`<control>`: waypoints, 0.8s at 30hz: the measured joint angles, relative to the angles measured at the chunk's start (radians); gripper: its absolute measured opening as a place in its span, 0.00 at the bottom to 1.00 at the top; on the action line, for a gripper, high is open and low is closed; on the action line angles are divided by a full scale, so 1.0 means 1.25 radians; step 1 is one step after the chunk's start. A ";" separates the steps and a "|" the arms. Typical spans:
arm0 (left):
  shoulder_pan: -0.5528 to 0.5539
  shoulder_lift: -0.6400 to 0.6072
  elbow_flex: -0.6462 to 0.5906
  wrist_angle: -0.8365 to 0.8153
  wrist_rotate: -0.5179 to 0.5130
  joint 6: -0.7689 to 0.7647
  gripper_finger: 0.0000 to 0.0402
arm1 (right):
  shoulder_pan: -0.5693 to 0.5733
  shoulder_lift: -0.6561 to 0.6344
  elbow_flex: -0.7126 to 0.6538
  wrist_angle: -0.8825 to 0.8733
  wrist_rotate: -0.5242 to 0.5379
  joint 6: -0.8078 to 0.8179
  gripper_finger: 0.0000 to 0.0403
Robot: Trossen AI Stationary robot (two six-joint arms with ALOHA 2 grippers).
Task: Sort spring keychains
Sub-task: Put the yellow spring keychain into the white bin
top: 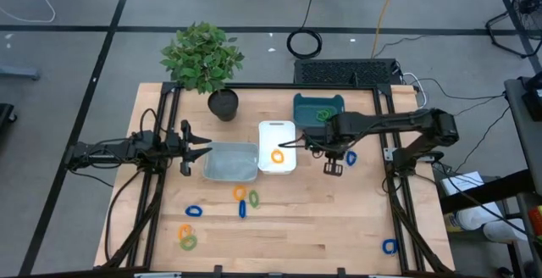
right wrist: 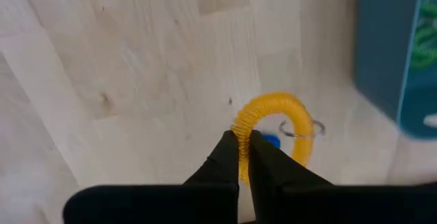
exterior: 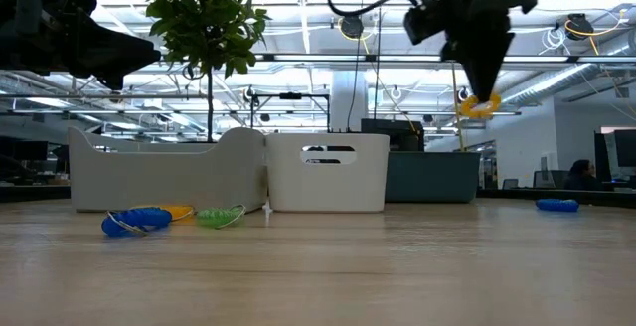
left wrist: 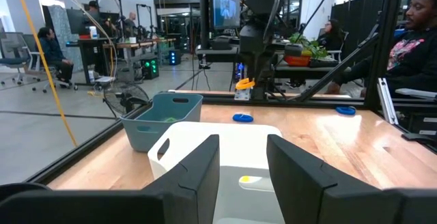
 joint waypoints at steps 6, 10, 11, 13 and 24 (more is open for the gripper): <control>0.000 0.000 0.000 0.000 0.000 0.000 0.33 | -0.011 0.073 0.089 -0.008 0.004 -0.077 0.00; 0.000 0.000 0.000 0.000 0.000 0.000 0.33 | -0.014 0.123 0.155 -0.011 0.034 -0.127 0.00; 0.000 0.000 0.000 0.000 0.000 0.000 0.33 | -0.016 0.133 0.171 -0.015 0.043 -0.138 0.00; 0.000 0.000 0.000 0.000 0.000 0.000 0.33 | -0.019 0.158 0.206 -0.017 0.049 -0.161 0.00; 0.000 0.000 0.000 0.000 0.000 0.000 0.33 | -0.034 0.295 0.393 -0.010 0.066 -0.326 0.00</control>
